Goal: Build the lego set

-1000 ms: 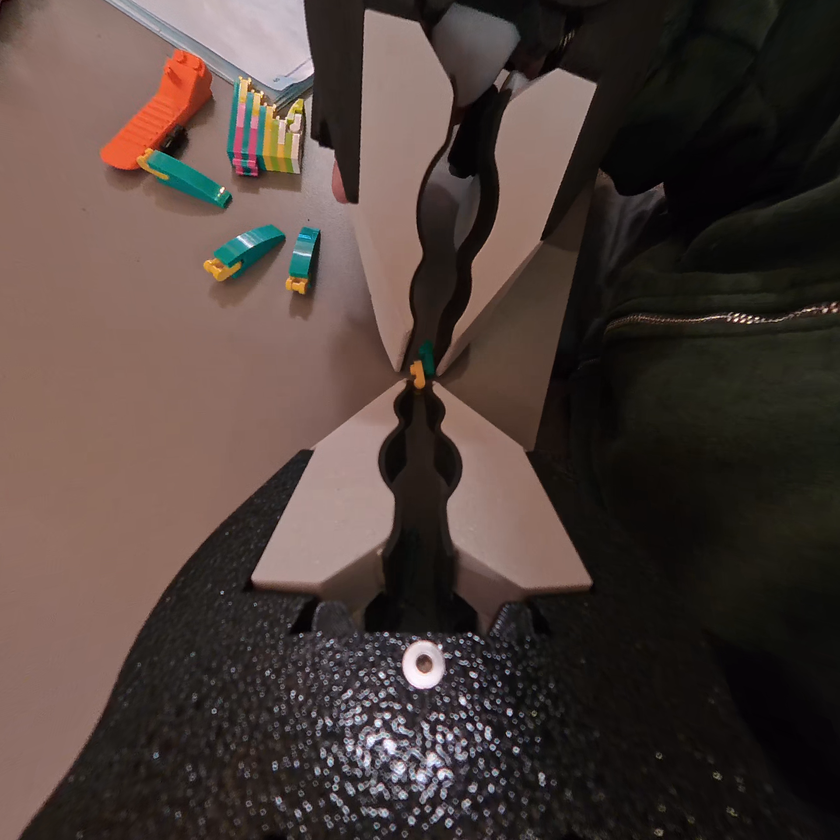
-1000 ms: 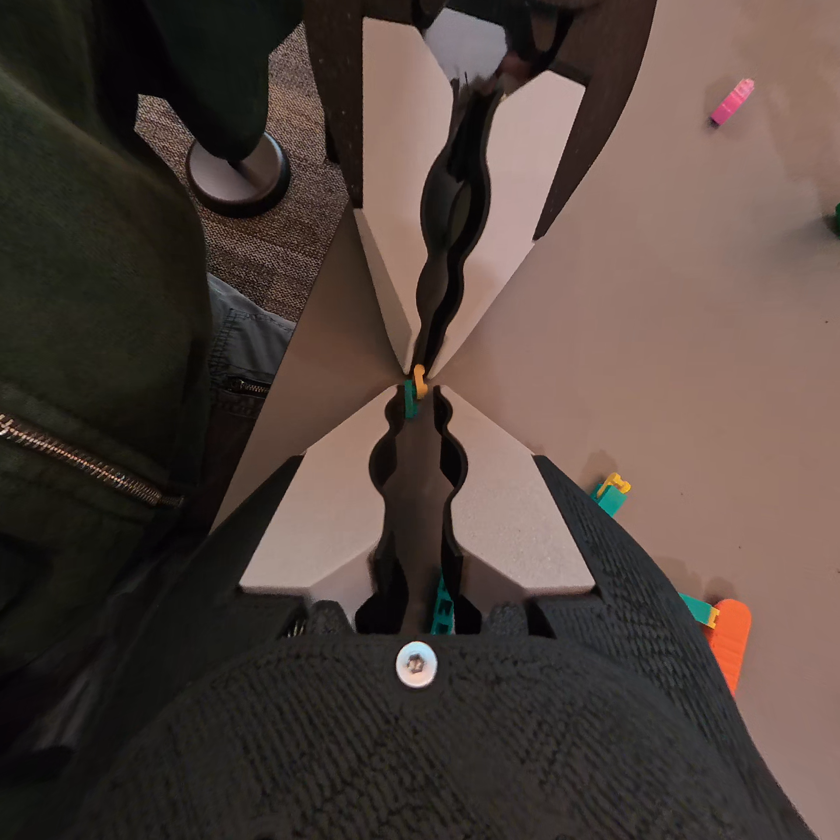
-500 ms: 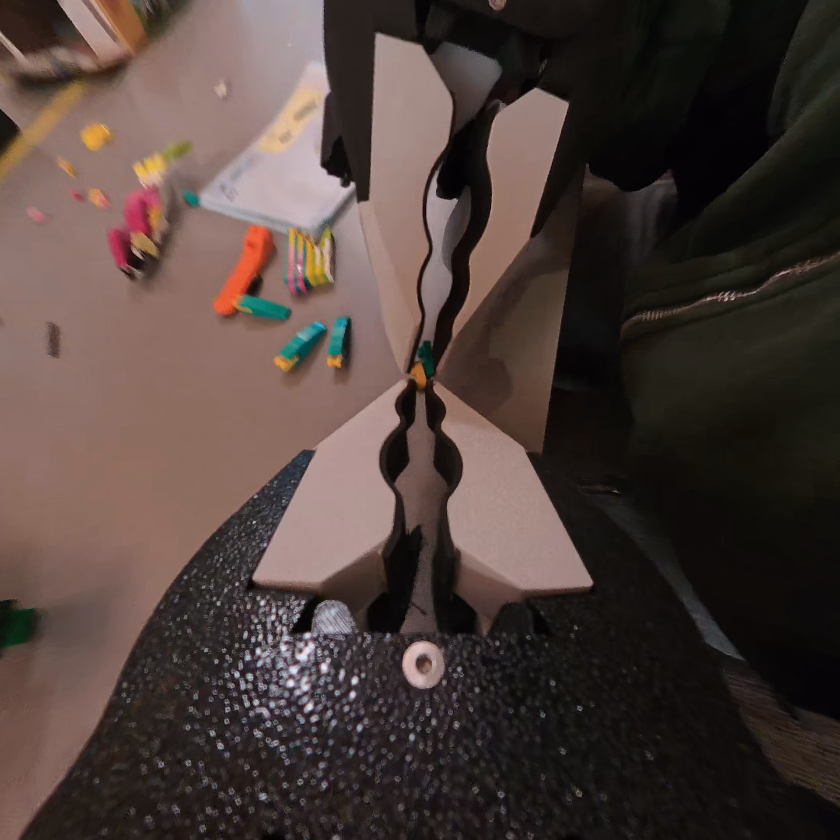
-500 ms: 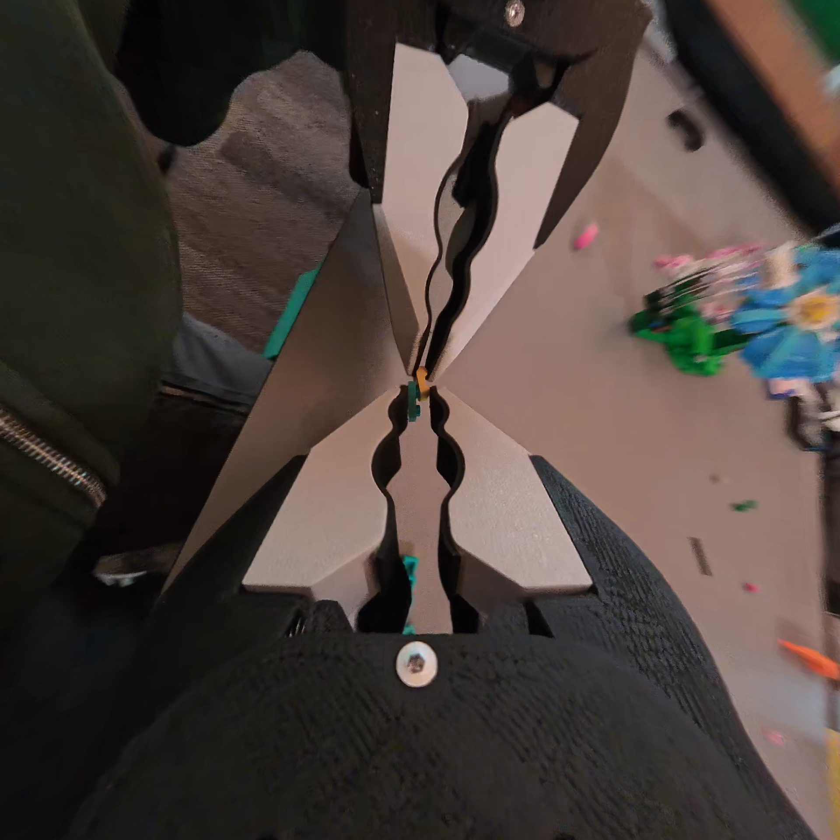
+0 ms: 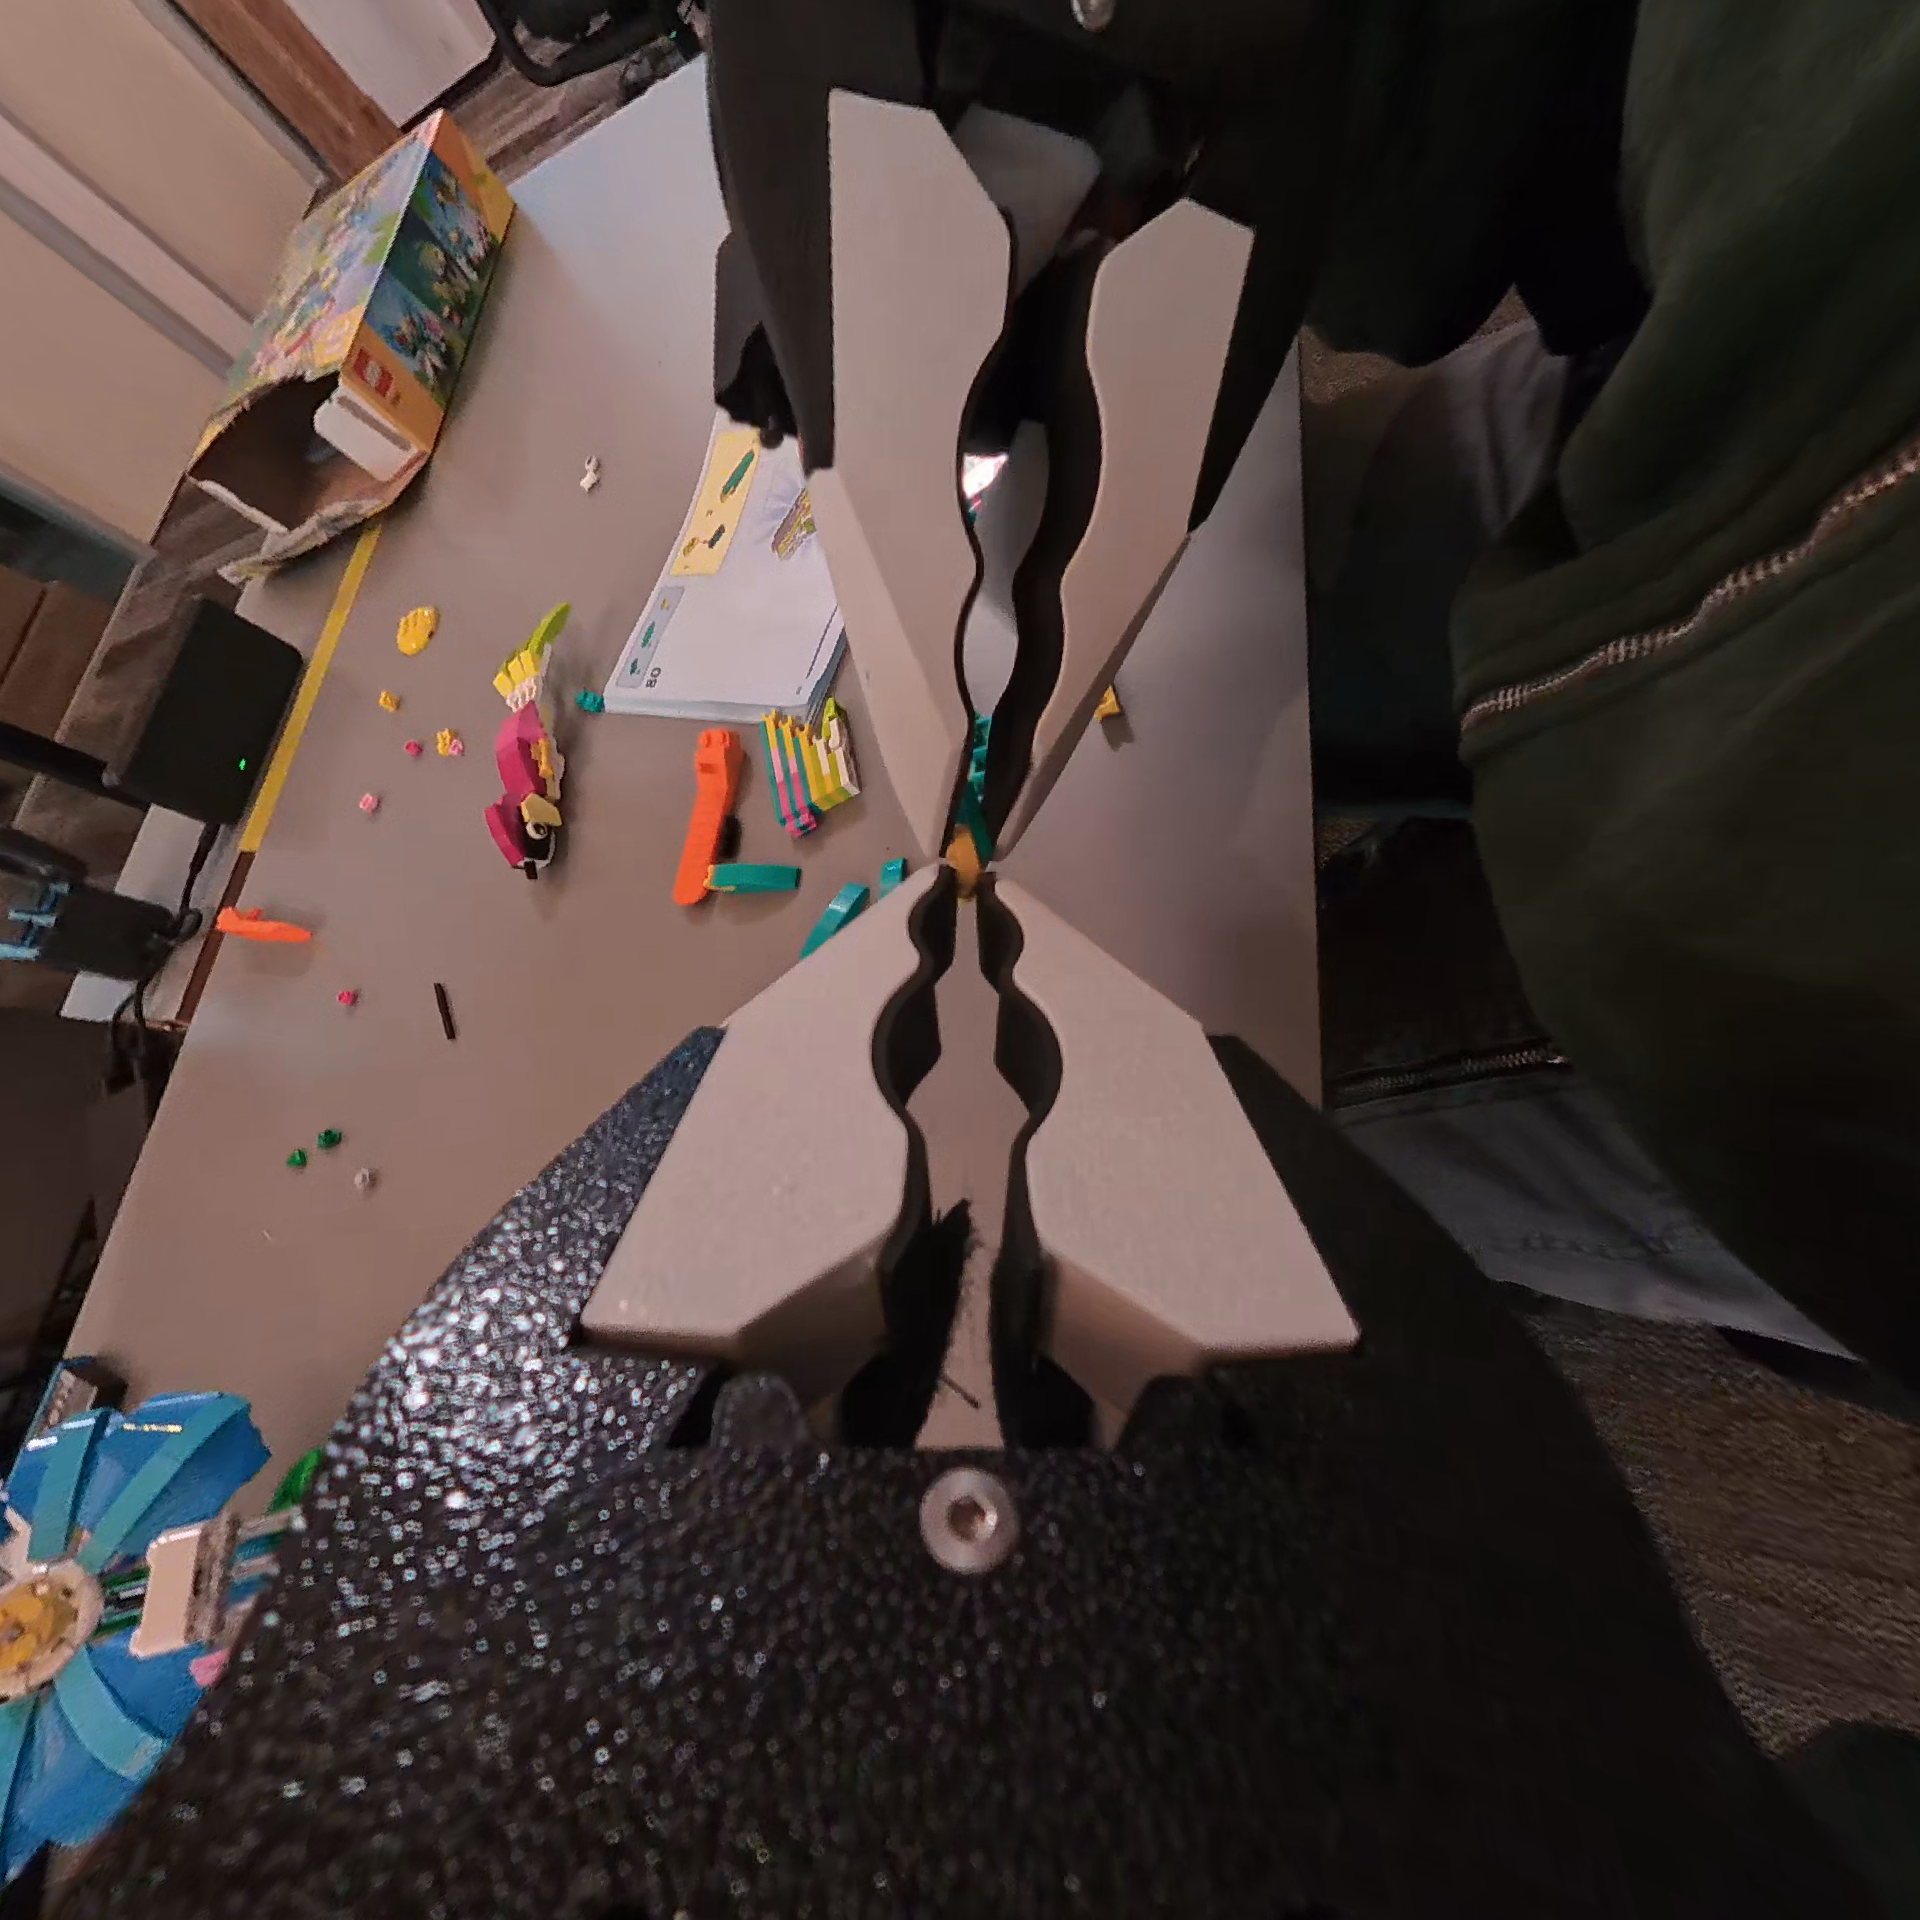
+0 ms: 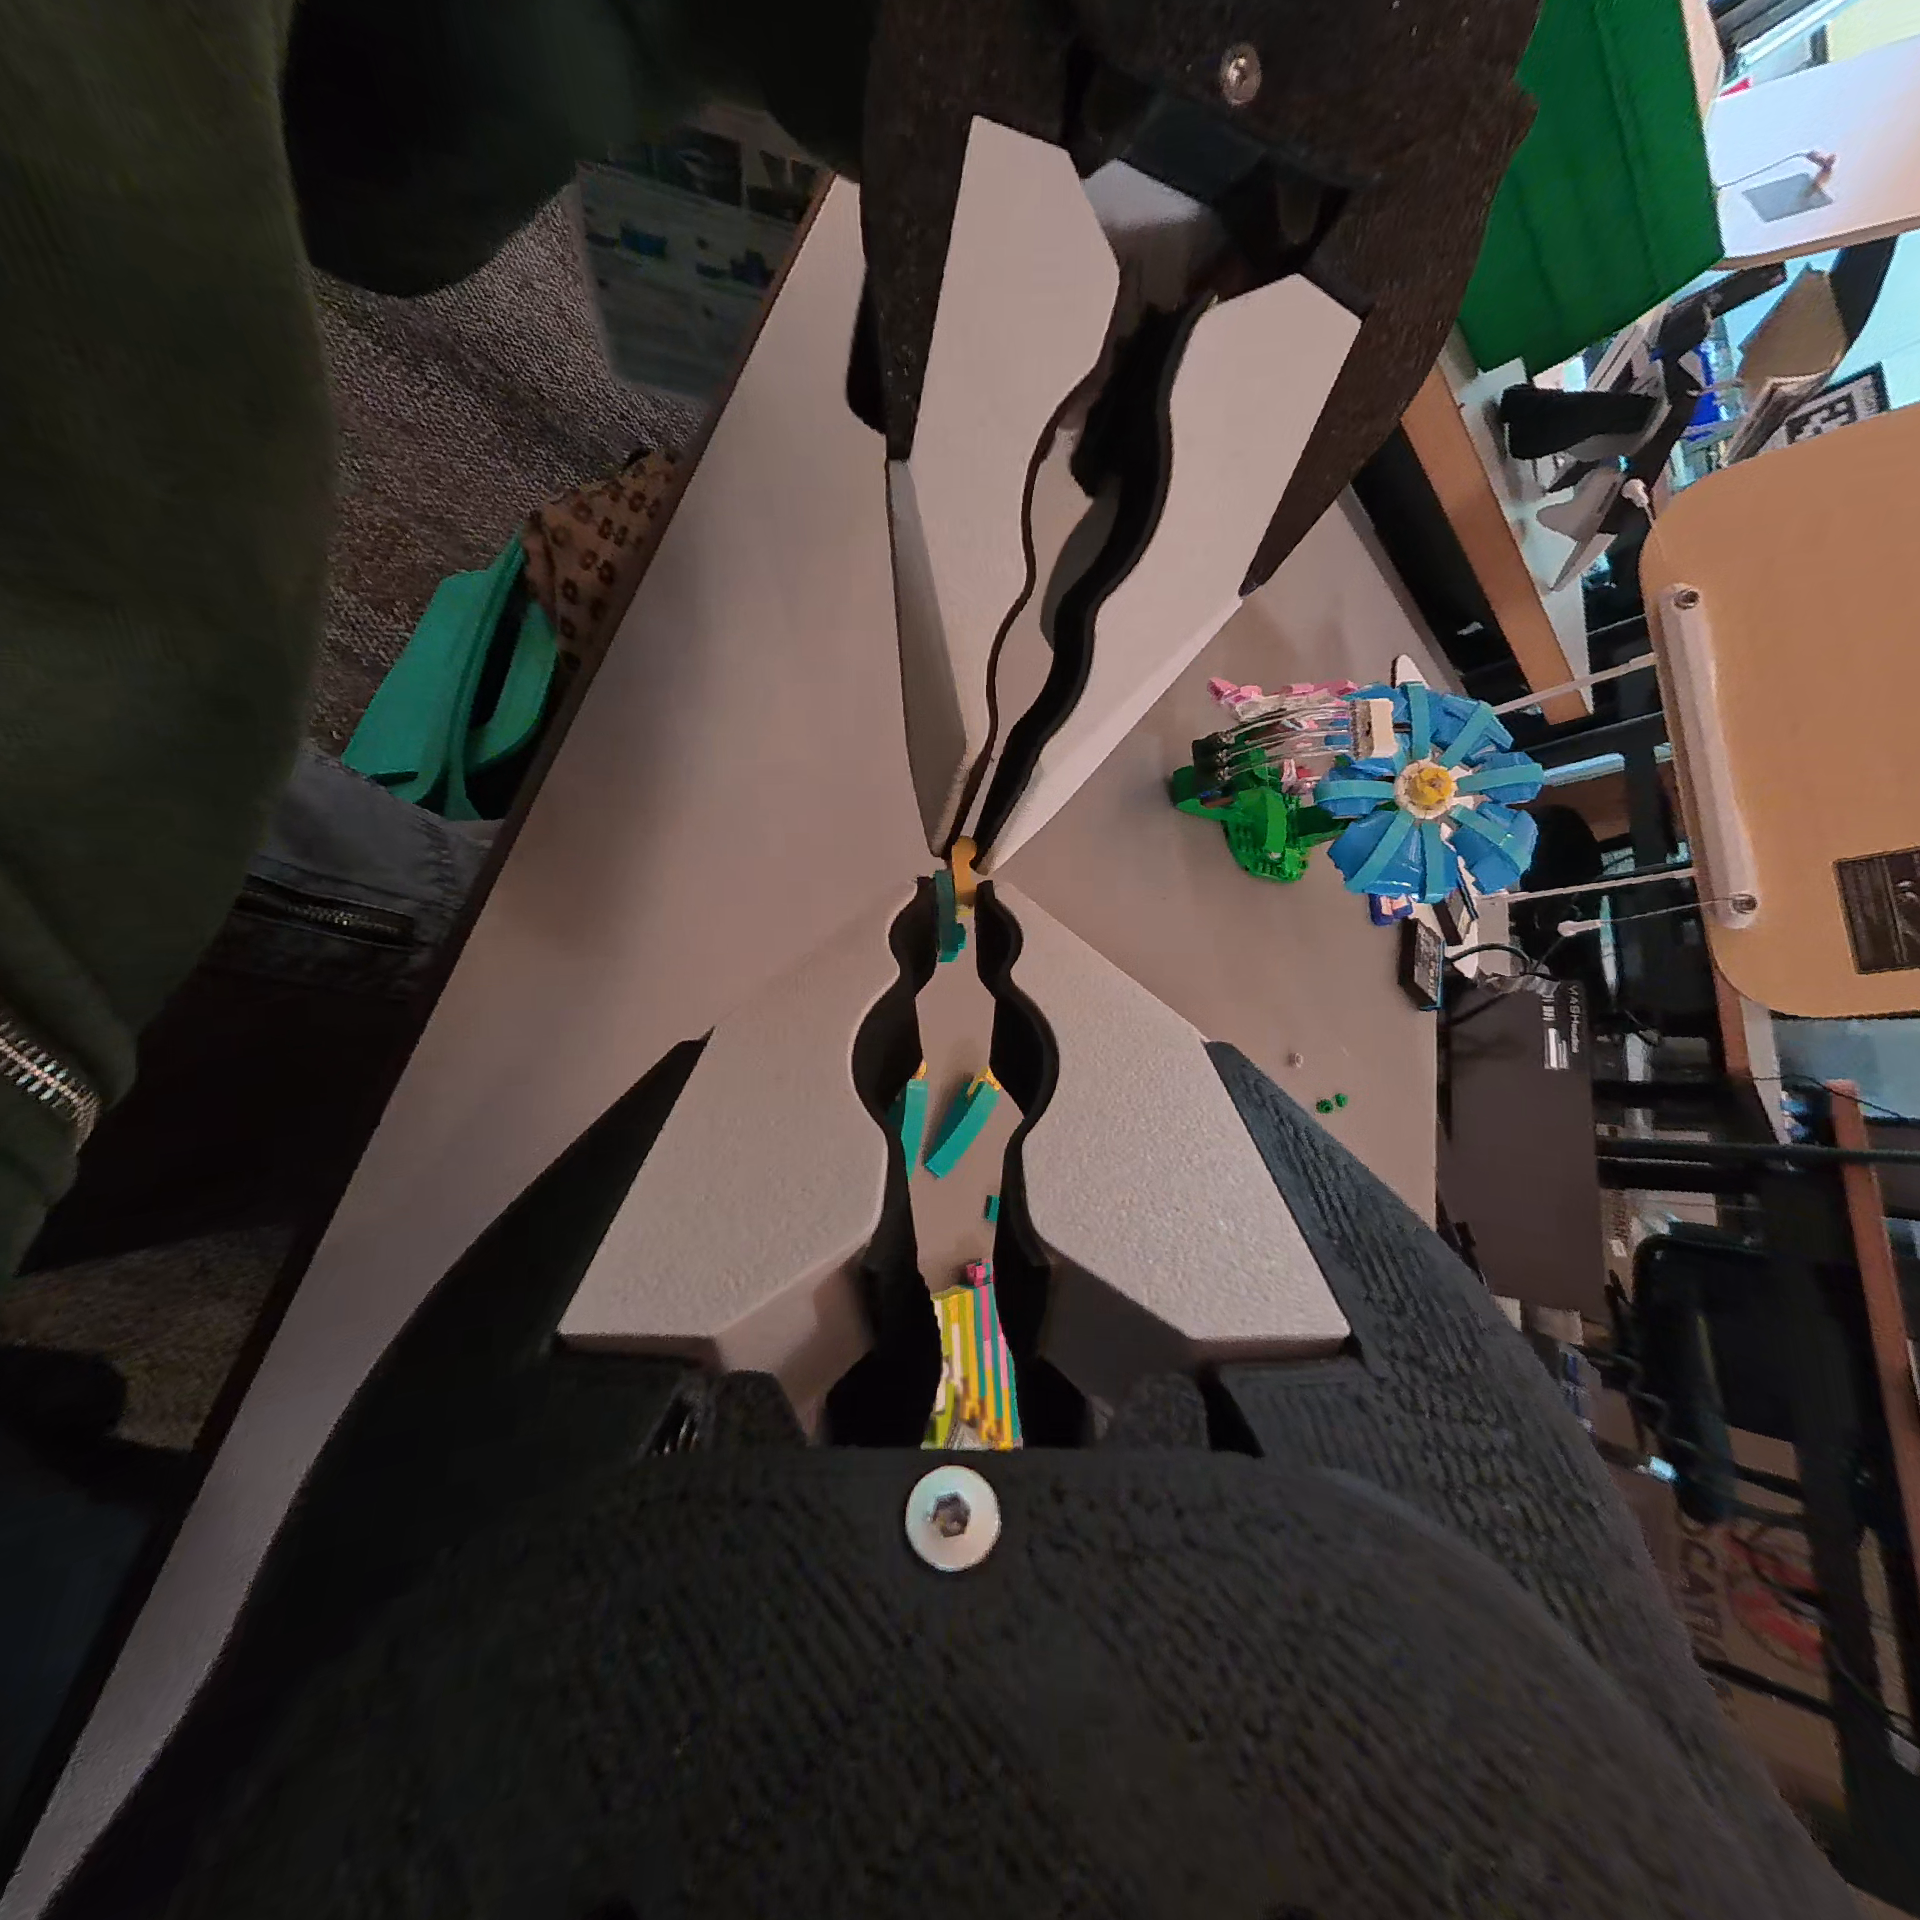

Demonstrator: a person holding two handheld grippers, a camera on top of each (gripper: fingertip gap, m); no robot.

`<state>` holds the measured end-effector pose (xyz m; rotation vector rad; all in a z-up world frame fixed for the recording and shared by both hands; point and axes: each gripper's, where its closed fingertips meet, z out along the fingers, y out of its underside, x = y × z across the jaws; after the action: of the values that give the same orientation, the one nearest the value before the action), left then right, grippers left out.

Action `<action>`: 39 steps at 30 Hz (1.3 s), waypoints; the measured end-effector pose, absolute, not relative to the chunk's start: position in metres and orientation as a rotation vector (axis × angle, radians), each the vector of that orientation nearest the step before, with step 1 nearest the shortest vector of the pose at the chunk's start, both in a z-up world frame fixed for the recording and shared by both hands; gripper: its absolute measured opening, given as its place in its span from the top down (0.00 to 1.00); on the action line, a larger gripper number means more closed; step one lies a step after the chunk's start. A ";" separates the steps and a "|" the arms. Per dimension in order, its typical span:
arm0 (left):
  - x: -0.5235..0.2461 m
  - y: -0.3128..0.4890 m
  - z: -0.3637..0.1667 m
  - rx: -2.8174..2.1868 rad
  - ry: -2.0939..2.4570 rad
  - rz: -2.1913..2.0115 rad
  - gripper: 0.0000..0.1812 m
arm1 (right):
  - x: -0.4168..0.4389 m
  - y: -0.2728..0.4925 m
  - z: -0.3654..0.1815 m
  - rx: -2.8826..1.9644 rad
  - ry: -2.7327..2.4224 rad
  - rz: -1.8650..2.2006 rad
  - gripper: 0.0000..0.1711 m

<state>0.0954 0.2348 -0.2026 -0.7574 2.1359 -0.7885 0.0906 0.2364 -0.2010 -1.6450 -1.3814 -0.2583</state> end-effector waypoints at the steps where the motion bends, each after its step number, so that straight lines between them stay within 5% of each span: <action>1: 0.096 0.234 -0.202 -0.737 2.141 -0.786 0.99 | 0.091 0.236 -0.201 -1.648 -1.376 -0.255 0.97; 11: 0.103 0.239 -0.204 -0.764 2.101 -0.768 0.99 | 0.097 0.241 -0.203 -1.718 -1.253 -0.160 0.97; 16: 0.115 0.256 -0.211 -0.882 1.983 -0.762 0.99 | 0.120 0.235 -0.187 -1.786 -1.036 -0.012 0.83; 27: 0.155 0.259 -0.188 -0.774 1.699 -0.765 0.99 | 0.301 0.107 -0.079 -1.335 -0.158 -0.609 0.81; 32: 0.191 0.242 -0.138 -0.560 1.555 -0.806 0.99 | 0.321 0.055 -0.079 -1.186 0.047 -0.704 0.80; 39: 0.245 0.249 -0.164 -0.358 1.579 -0.632 0.99 | 0.311 0.060 -0.093 -1.080 0.106 -0.630 0.79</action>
<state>0.2449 0.2492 -0.1638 -0.3575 1.5791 -0.6323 0.3112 0.0597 -0.0931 -1.0804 0.1061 -0.6303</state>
